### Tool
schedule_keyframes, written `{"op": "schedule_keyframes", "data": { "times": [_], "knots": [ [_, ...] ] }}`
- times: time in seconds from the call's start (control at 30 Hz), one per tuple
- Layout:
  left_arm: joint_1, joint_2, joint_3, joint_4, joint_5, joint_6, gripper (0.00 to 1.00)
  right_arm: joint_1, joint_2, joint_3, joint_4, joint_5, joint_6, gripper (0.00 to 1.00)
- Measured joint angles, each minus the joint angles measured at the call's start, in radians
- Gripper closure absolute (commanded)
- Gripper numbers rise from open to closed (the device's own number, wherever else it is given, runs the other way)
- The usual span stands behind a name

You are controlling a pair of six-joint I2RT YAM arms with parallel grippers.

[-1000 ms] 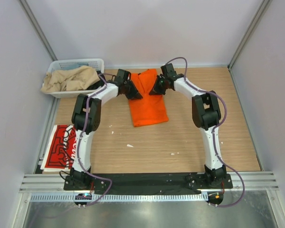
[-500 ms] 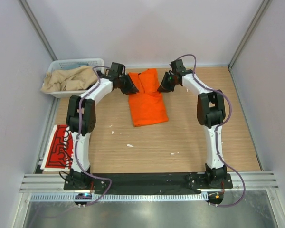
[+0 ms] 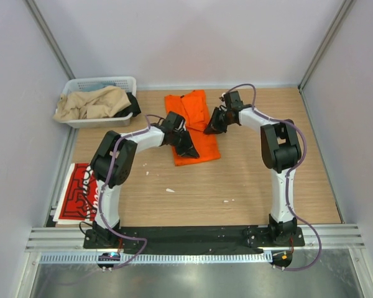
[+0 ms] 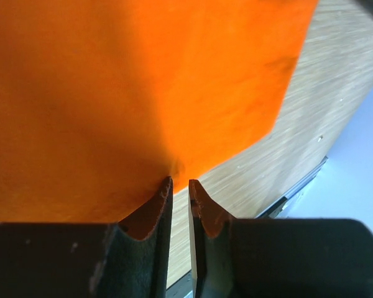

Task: Fold and stack the t-shirts
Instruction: Fold the tshirt

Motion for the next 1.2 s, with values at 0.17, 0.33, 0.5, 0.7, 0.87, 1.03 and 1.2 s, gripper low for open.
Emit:
{"op": "schedule_keyframes", "data": {
  "times": [0.17, 0.33, 0.5, 0.7, 0.87, 1.03, 1.2],
  "knots": [
    [0.013, -0.010, -0.030, 0.004, -0.001, 0.002, 0.83, -0.010, -0.001, 0.048, -0.022, 0.014, -0.023, 0.78],
    [0.024, -0.046, -0.051, 0.006, -0.002, 0.004, 0.84, -0.013, -0.072, -0.011, 0.004, 0.011, -0.029, 0.78],
    [0.024, -0.062, -0.071, 0.009, -0.007, 0.006, 0.85, -0.008, -0.194, -0.190, 0.077, -0.015, -0.002, 0.88],
    [0.024, -0.062, -0.095, 0.003, -0.017, 0.014, 0.86, 0.005, -0.199, -0.316, 0.201, -0.040, 0.064, 0.99],
    [0.024, -0.062, -0.098, -0.001, -0.021, 0.029, 0.87, 0.010, -0.158, -0.330, 0.310, -0.041, 0.101, 0.99],
    [0.024, -0.062, -0.098, -0.040, -0.055, 0.043, 0.88, 0.008, -0.093, -0.304, 0.377, -0.039, 0.113, 0.99],
    [0.024, -0.062, -0.100, -0.068, -0.073, 0.058, 0.88, -0.002, -0.018, -0.231, 0.407, -0.047, 0.135, 0.99]
  ]
}}
